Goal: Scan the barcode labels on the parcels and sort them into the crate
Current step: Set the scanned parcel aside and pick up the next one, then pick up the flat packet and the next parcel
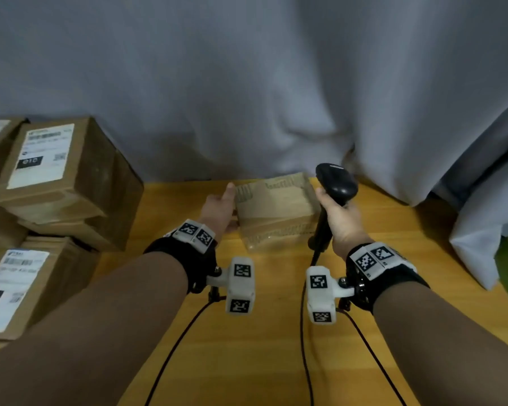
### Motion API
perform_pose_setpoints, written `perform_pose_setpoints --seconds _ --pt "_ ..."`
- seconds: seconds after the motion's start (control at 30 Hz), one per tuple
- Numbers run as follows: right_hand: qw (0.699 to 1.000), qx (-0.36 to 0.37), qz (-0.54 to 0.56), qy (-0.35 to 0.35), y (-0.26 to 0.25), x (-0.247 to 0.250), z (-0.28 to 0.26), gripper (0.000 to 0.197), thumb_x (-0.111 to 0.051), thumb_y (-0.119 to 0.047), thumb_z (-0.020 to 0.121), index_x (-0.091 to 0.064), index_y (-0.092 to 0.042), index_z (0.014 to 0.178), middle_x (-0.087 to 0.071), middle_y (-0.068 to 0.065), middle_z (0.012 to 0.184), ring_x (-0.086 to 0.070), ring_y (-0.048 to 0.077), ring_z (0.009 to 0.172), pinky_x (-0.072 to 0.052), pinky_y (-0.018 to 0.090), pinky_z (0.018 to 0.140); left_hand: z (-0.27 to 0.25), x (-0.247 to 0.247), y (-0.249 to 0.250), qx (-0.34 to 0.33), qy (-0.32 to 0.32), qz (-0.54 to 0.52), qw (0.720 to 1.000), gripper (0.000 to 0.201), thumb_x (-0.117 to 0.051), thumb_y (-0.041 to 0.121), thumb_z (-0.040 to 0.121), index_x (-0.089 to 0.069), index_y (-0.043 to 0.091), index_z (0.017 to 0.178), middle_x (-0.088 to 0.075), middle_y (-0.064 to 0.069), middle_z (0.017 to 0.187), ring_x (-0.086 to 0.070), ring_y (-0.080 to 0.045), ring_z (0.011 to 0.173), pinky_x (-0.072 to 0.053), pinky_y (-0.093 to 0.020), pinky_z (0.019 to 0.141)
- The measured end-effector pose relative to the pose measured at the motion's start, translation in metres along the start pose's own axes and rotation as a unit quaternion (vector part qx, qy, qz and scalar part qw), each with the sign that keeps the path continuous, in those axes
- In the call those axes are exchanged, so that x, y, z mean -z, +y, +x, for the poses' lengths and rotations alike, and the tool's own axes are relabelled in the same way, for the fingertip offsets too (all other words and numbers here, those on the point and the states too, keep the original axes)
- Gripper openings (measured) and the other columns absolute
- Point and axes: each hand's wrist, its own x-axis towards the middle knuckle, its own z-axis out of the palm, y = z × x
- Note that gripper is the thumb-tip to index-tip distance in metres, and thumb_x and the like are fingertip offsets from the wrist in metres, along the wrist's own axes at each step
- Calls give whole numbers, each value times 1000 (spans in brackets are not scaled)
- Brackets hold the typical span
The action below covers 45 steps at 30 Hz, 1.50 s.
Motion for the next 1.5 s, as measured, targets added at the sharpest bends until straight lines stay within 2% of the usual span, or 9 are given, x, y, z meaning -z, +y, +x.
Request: perform_pose_setpoints --seconds 0.17,0.4,0.47,0.57,0.7,0.87,1.1,1.33,1.5 --pt "999 19 -24 -29 11 -31 -56 12 -67 -34 89 -62 -24 84 -64 -2 80 -59 14 78 -45 26 67 -16 59 -19 47 -40 11 998 58 -32 64 94 -55 16 114 -60 -3 95 -59 -21 88 -52 -33 77" --pt "998 49 -2 -38 3 -103 -134 22 -68 -36 88 -64 -15 86 -66 3 73 -65 20 73 -54 33 73 -36 154 -33 98 -52 -20 994 91 -29 87 74 -51 21 132 -56 -12 131 -55 -32 116 -48 -44 95" --pt "996 73 -38 -34 3 -119 -150 22 -67 -38 88 -62 -18 84 -59 0 68 -59 19 70 -47 31 69 -39 181 -35 96 -94 -37 990 95 -41 93 60 -60 19 116 -64 -9 118 -61 -29 103 -51 -42 91" --pt "996 85 -36 -12 1 -136 -165 21 -70 -37 86 -64 -19 94 -68 -1 81 -66 19 83 -51 37 82 -53 217 -27 90 -132 -26 987 65 -48 81 74 -55 18 91 -55 -4 88 -56 -26 88 -49 -33 81" --pt "996 87 26 5 -9 -153 -184 18 -68 -31 89 -61 -15 84 -59 5 70 -61 22 69 -55 36 72 -61 257 -15 49 -142 -86 985 55 -46 66 87 -53 14 104 -54 -6 112 -49 -34 114 -40 -57 102" --pt "991 127 44 13 -14 -181 -206 18 -70 -28 87 -65 -15 99 -68 -1 82 -66 17 77 -51 32 70 -66 284 -9 -42 -104 -52 992 12 -67 26 88 -57 21 88 -63 -3 115 -55 -23 116 -49 -43 88" --pt "989 114 84 46 -8 -194 -213 34 -75 -26 83 -63 -12 111 -72 7 101 -69 21 93 -54 31 74 -68 304 -15 -83 -144 -17 986 28 -60 4 88 -64 26 105 -69 2 105 -62 -18 108 -50 -39 89" --pt "997 7 76 34 49 -174 -218 13 -69 -25 89 -66 -15 96 -71 9 90 -69 25 81 -56 39 70 -68 264 -72 -32 -190 118 974 63 -64 10 90 -35 26 144 -53 -5 128 -54 -24 116 -48 -42 94" --pt "992 -41 107 53 88 -159 -219 24 -68 -33 89 -65 -16 106 -69 7 84 -68 23 81 -56 38 77 -56 245 -105 -21 -152 78 985 40 -55 -4 90 -49 21 120 -57 -5 107 -60 -21 92 -56 -46 80"
